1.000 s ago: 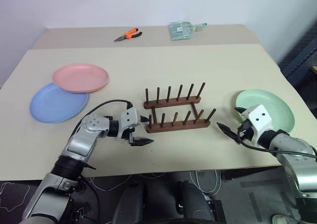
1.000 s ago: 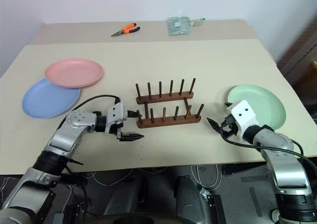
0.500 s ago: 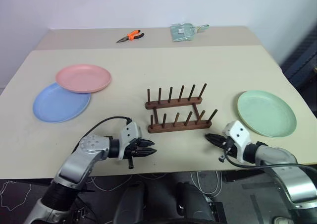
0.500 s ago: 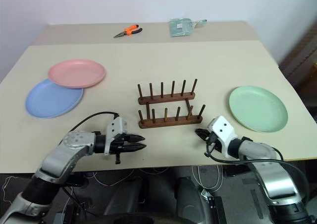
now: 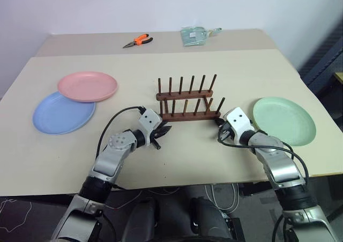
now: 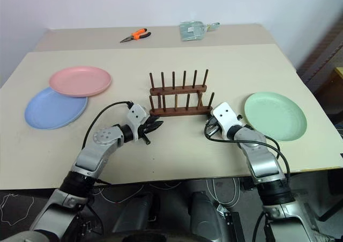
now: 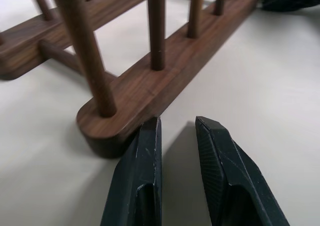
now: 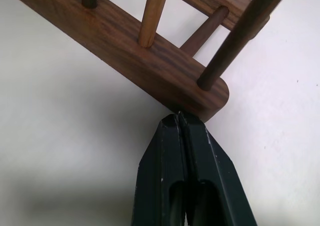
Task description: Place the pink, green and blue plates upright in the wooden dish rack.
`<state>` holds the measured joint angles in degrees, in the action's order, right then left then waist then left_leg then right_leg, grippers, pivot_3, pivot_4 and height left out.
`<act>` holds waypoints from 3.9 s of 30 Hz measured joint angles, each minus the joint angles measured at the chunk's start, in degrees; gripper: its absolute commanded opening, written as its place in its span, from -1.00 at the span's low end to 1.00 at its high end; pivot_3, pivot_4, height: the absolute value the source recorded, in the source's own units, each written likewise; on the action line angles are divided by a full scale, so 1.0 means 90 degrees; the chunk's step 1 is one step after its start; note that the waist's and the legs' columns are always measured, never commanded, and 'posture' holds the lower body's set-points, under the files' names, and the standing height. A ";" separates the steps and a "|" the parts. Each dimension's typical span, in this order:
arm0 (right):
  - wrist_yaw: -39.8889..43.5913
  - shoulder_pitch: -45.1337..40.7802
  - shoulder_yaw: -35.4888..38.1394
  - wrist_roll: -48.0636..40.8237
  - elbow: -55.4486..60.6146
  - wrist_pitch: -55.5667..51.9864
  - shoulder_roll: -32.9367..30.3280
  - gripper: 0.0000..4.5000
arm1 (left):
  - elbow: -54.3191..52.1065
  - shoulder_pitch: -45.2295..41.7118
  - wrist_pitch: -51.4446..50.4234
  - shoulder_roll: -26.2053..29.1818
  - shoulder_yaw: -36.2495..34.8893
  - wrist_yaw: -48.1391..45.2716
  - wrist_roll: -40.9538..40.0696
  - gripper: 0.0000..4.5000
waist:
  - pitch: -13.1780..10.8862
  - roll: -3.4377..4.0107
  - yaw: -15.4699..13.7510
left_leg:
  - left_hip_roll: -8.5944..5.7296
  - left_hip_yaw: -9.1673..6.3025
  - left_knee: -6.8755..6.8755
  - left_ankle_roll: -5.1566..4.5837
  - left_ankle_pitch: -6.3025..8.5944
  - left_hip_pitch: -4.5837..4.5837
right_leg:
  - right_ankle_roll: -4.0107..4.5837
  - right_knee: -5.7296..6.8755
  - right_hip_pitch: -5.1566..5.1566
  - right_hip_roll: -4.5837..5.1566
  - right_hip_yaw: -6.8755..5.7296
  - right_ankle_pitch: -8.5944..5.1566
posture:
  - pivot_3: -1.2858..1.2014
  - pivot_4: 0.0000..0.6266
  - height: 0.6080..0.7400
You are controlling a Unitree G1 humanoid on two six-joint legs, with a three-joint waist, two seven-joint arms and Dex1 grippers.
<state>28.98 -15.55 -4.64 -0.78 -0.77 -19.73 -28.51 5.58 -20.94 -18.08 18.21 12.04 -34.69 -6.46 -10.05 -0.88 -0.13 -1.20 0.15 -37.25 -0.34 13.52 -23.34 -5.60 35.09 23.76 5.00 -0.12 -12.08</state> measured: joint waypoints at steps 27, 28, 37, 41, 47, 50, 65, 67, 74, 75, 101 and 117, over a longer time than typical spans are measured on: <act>0.2025 -0.0095 -0.0392 -0.1818 0.2875 -0.1137 -0.0692 0.98 | -0.0693 -0.1303 -0.1854 -0.0563 -0.5817 0.5614 -0.2490 1.00 | -0.0035 -0.0075 -0.0054 | -0.0008 -0.0025 -0.0002 0.0017 0.0017 -0.0028 | -0.0044 0.0006 0.0024 0.0003 -0.0011 0.0008 | 0.03 -0.52 0.96; 0.2015 -0.0091 -0.0401 -0.1811 0.2875 -0.1130 -0.0693 0.98 | -0.0638 -0.1347 -0.1978 -0.0566 -0.5979 0.5726 -0.2669 1.00 | -0.0035 -0.0076 -0.0056 | -0.0008 -0.0025 -0.0003 0.0017 0.0017 -0.0028 | -0.0044 0.0006 0.0024 0.0003 -0.0011 0.0008 | 0.03 -0.52 0.96; 0.1781 -0.0055 -0.0403 -0.1683 0.2876 -0.0997 -0.0677 1.00 | 0.0569 -0.1946 -0.2533 -0.0431 -0.6241 0.5547 -0.3711 0.49 | -0.0034 -0.0080 -0.0061 | -0.0011 -0.0025 -0.0001 0.0020 0.0016 -0.0028 | -0.0043 0.0007 0.0024 -0.0001 -0.0011 0.0007 | 0.03 -0.52 0.96; 0.1686 -0.0047 -0.0393 -0.1713 0.2877 -0.0971 -0.0648 1.00 | 0.1032 -0.2154 -0.2475 -0.0375 -0.6336 0.5524 -0.3985 -0.49 | -0.0034 -0.0080 -0.0037 | -0.0009 -0.0023 0.0000 0.0020 0.0016 -0.0028 | -0.0043 0.0007 0.0026 0.0000 -0.0011 0.0007 | 0.03 -0.52 0.96; 0.1633 -0.0050 -0.0182 -0.1934 0.3079 -0.1151 -0.0703 1.00 | 0.0602 -0.2044 -0.2257 -0.0397 -0.6254 0.5037 -0.4380 -0.96 | -0.0037 -0.0089 -0.0054 | -0.0009 -0.0023 0.0002 0.0022 0.0016 -0.0029 | -0.0042 0.0005 0.0026 0.0004 -0.0011 0.0008 | 0.03 -0.52 0.96; 0.1553 -0.0160 -0.0090 -0.1856 0.3121 -0.1077 -0.0725 1.00 | -0.0225 -0.1797 -0.2260 -0.0439 -0.5816 0.4629 -0.4487 -0.96 | -0.0038 -0.0089 -0.0058 | -0.0009 -0.0022 0.0002 0.0027 0.0017 -0.0029 | -0.0039 0.0004 0.0026 0.0005 -0.0010 0.0007 | 0.03 -0.52 0.96; 0.0422 -0.2291 -0.1465 0.1983 0.1152 0.2315 -0.0933 1.00 | -0.1997 -0.2090 -0.2715 -0.1647 -0.2926 0.4226 -0.4647 -0.96 | -0.0039 -0.0089 -0.0033 | -0.0013 -0.0012 0.0009 0.0028 0.0013 -0.0030 | -0.0025 0.0001 0.0031 0.0000 -0.0007 0.0002 | 0.03 -0.52 0.96; 0.0148 -0.2361 -0.1509 0.2488 0.0846 0.2555 -0.0935 0.63 | -0.2016 -0.2116 -0.2815 -0.1695 -0.2866 0.4242 -0.4735 -1.00 | -0.0039 -0.0089 -0.0034 | -0.0012 -0.0012 0.0009 0.0028 0.0012 -0.0030 | -0.0025 0.0001 0.0031 -0.0001 -0.0007 0.0002 | 0.03 -0.52 0.96; -0.0311 -0.2389 -0.1505 0.3334 0.0465 0.2971 -0.0948 -0.94 | -0.2024 -0.1958 -0.3064 -0.1686 -0.2876 0.4205 -0.5002 -0.29 | -0.0040 -0.0090 -0.0038 | -0.0011 -0.0014 0.0008 0.0028 0.0012 -0.0030 | -0.0025 0.0001 0.0030 -0.0002 -0.0007 0.0002 | 0.03 -0.52 0.96; -0.0318 -0.2350 -0.1535 0.3396 0.0432 0.3013 -0.0941 -1.00 | -0.2077 -0.1958 -0.3084 -0.1704 -0.2875 0.4183 -0.5084 -0.05 | -0.0041 -0.0092 -0.0042 | -0.0011 -0.0015 0.0008 0.0028 0.0012 -0.0030 | -0.0023 0.0000 0.0030 -0.0003 -0.0007 0.0001 | 0.03 -0.52 0.96; -0.0070 -0.1076 0.2165 -0.4715 0.3180 -0.2320 0.0304 -1.00 | -0.2574 0.0670 -0.0747 0.1431 -0.1212 -0.0551 -0.2816 0.60 | -0.0055 -0.0057 -0.0014 | 0.0004 -0.0017 0.0023 0.0030 0.0017 -0.0062 | 0.0025 -0.0013 0.0067 0.0045 -0.0002 -0.0020 | 0.03 -0.52 0.96; -0.0812 -0.1007 0.2565 -0.5294 0.2275 -0.2361 0.0481 -1.00 | -0.3350 0.0874 -0.1025 0.1219 -0.0627 -0.0814 -0.2803 0.60 | -0.0055 -0.0047 -0.0032 | 0.0000 -0.0015 0.0006 0.0024 0.0012 -0.0105 | 0.0021 -0.0002 0.0101 0.0009 -0.0011 -0.0018 | 0.03 -0.52 0.96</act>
<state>21.67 -24.62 18.45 -48.42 19.71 -40.98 -24.18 -24.57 -13.07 -27.31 29.18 6.39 -42.02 -31.69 -10.55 -1.31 -0.43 -1.19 0.02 -37.21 -0.13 13.63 -24.29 -5.41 35.08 24.67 5.08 -0.22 -12.24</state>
